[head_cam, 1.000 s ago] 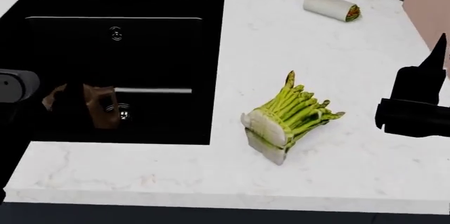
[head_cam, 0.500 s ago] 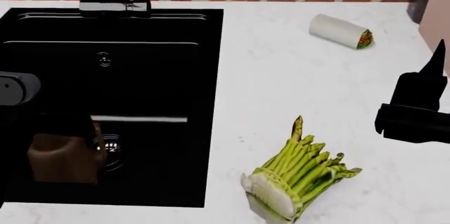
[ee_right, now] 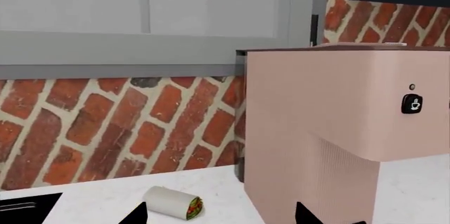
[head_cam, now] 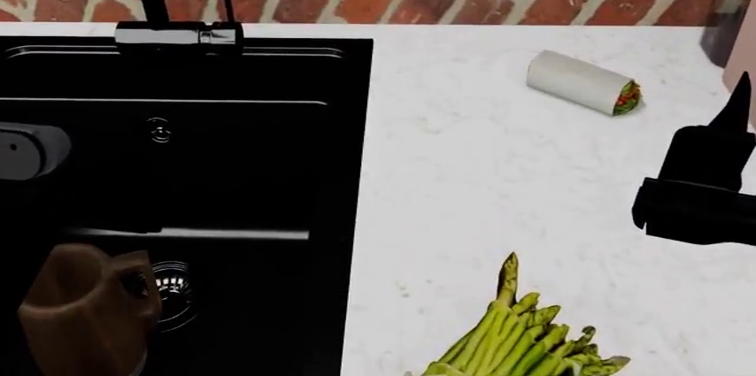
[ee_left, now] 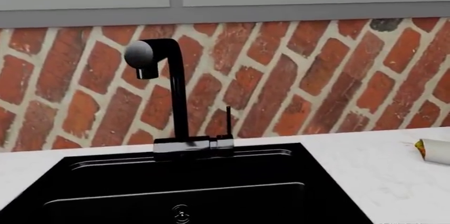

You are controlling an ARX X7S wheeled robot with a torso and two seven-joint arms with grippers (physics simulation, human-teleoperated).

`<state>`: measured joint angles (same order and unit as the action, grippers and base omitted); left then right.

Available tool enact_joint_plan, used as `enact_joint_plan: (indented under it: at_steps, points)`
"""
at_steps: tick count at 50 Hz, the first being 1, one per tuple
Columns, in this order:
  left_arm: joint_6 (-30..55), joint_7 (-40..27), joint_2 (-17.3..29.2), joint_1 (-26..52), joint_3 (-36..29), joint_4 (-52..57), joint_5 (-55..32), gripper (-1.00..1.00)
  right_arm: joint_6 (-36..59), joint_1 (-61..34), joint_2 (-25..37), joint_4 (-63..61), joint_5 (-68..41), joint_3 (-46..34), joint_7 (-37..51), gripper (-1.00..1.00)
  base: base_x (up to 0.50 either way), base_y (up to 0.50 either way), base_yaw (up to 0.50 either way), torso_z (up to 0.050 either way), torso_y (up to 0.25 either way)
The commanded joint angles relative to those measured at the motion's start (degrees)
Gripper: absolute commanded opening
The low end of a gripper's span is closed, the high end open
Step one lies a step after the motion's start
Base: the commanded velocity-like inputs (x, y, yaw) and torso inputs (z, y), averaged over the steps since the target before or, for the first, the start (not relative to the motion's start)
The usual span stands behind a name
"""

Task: Pick the asparagus from the counter and place it in the sink

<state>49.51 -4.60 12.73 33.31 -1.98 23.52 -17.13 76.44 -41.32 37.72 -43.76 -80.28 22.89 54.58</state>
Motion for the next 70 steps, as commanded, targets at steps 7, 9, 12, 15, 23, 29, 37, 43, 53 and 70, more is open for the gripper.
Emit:
enact_joint_plan:
  at_steps: [7,9,12,15,23,29,37,43,53,70]
  points:
    - [-0.28,-0.34,0.30,-0.57,0.05,0.18,-0.73,1.00,-1.13,0.59,0.43,-0.09,0.19,-0.57,0.02,1.00,0.00,0.00,0.00,0.000,0.000]
    - [0.23,-0.48,0.24,-0.58,0.10,0.19,-0.95,1.00,-1.28,0.72,0.56,-0.16,0.21,-0.53,-0.10,1.00,0.00,0.00,0.00,0.000,0.000]
    - [-0.02,-0.49,0.24,-0.78,-0.13,0.21,-0.85,1.00,-1.38,0.81,0.61,-0.16,0.18,-0.42,-0.12,1.00,0.00,0.00,0.00,0.000,0.000]
    - [-0.02,-0.49,0.24,-0.78,-0.13,0.21,-0.85,1.00,-1.38,0.81,0.61,-0.16,0.18,-0.42,-0.12,1.00,0.00,0.00,0.00,0.000,0.000]
    - [1.32,8.42,-5.11,-1.71,3.01,2.61,8.30,1.00,11.78,-2.90,-7.45,-3.00,5.61,6.61,-7.01,1.00,0.00,0.00,0.00,0.000,0.000]
    - [1.83,8.02,-5.03,-1.31,2.89,2.77,8.00,1.00,10.19,-2.74,-6.65,-2.40,4.91,5.61,-6.49,1.00,0.00,0.00,0.00,0.000,0.000]
    - [3.34,8.39,-4.94,-1.23,1.14,4.79,7.11,1.00,8.57,-2.07,-5.78,-2.15,4.68,5.06,-6.42,1.00,0.00,0.00,0.00,0.000,0.000]
    - [6.01,9.30,-4.19,-0.94,-3.19,7.60,6.87,1.00,7.40,-1.66,-5.33,-1.85,5.20,4.29,-6.81,1.00,0.00,0.00,0.00,0.000,0.000]
    - [15.98,10.15,-4.84,2.31,-5.89,13.04,3.99,1.00,5.61,-0.80,-4.90,-1.71,5.43,4.03,-7.08,1.00,0.00,0.00,0.00,0.000,0.000]
    - [40.02,-24.64,-4.06,19.91,-4.14,8.29,-46.69,1.00,3.12,0.33,-3.98,-1.27,6.64,2.55,-7.85,1.00,0.00,0.00,0.00,0.000,0.000]
